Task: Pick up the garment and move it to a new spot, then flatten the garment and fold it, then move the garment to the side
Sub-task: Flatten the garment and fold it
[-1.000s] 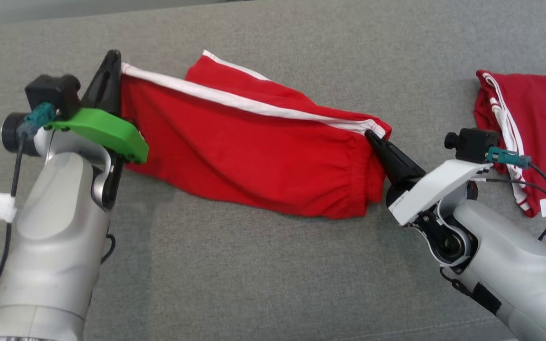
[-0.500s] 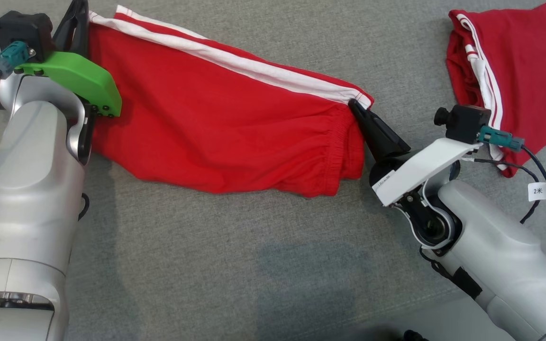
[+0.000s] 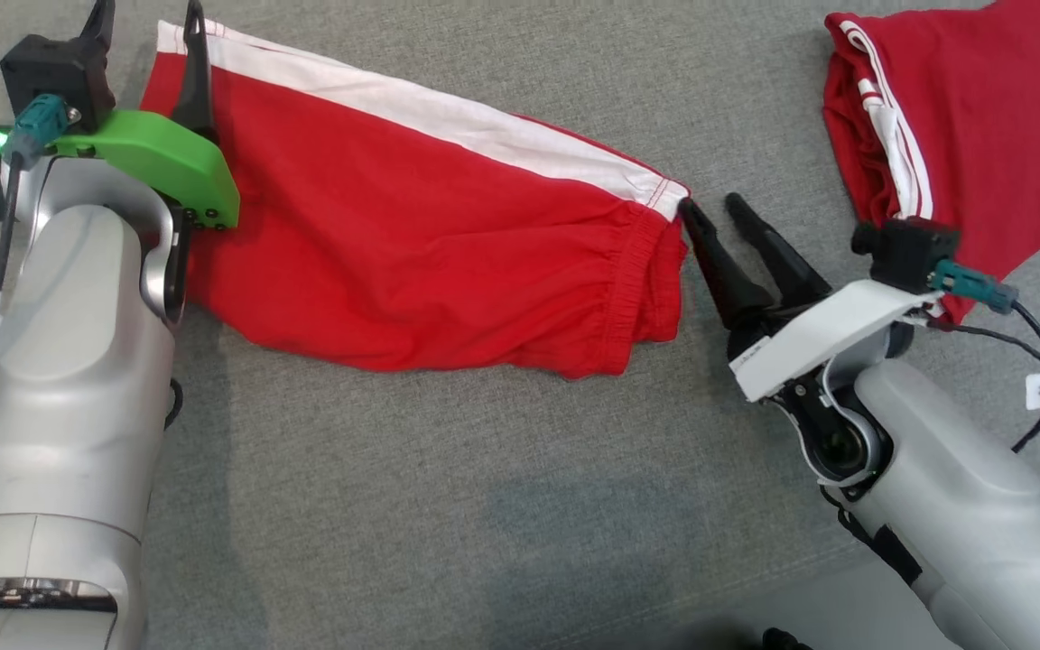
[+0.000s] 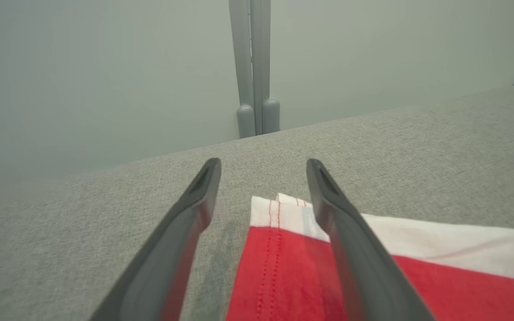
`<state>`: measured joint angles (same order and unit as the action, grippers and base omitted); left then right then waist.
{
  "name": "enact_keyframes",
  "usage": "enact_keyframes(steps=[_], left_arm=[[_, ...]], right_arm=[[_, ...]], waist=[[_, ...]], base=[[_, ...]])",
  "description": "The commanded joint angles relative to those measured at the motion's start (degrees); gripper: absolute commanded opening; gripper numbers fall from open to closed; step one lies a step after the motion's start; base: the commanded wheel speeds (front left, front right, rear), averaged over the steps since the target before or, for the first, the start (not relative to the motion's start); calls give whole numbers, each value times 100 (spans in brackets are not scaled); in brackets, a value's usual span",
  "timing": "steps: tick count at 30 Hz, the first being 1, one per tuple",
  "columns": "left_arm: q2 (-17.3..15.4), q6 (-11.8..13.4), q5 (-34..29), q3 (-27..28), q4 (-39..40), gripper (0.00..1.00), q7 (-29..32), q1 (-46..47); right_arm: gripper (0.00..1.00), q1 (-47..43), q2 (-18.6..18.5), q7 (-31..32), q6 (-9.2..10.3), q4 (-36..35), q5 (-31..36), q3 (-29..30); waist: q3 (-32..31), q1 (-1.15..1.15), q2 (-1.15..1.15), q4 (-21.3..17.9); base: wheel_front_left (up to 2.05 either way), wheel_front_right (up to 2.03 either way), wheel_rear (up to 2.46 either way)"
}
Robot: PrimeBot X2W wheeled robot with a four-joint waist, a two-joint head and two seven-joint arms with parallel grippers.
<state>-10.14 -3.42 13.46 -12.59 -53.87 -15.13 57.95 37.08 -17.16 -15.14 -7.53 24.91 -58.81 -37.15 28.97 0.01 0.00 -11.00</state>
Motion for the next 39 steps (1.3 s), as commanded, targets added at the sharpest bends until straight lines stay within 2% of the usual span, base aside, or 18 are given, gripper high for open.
enact_keyframes(steps=[1,7,12,21,30,31,32,33,39], left_arm=[[16,38,-78,38,123,100,5,-180],[125,-46,-59,315,625,100,5,-898],[243,-182,81,598,572,100,5,-1450],[276,-353,418,969,-229,100,5,-1645],[242,-402,662,930,-1125,100,15,-1397],[256,-407,656,887,-1178,86,16,-1379],[280,-411,666,857,-1221,21,16,-1372],[335,-414,710,772,-1261,0,16,-1383],[413,-410,958,797,-852,0,7,-1642]], right_arm=[[100,-245,-1,3,10,37,89,232],[100,-804,187,2,6,-42,493,777],[100,-1149,303,2,6,-79,650,1008],[100,-1450,367,2,6,-289,912,1248],[100,-1498,413,2,6,-467,1044,1475],[100,-1518,426,2,6,-477,1052,1494],[100,-1539,434,2,6,-480,1070,1516],[100,-1575,438,2,6,-481,1091,1568],[100,-1703,494,2,6,-441,1142,1783]], waist=[[-177,-1,0,124],[-589,-1,0,265],[-871,-1,0,348],[-968,-1,0,184],[-953,-1,0,-92],[-961,-1,0,-105],[-971,-1,0,-111],[-1008,-1,0,-109],[-1241,-1,0,70]], base=[[0,0,0],[0,0,0],[0,0,0],[0,0,0],[0,0,0],[0,0,0],[0,0,0],[0,0,0],[0,0,0]])
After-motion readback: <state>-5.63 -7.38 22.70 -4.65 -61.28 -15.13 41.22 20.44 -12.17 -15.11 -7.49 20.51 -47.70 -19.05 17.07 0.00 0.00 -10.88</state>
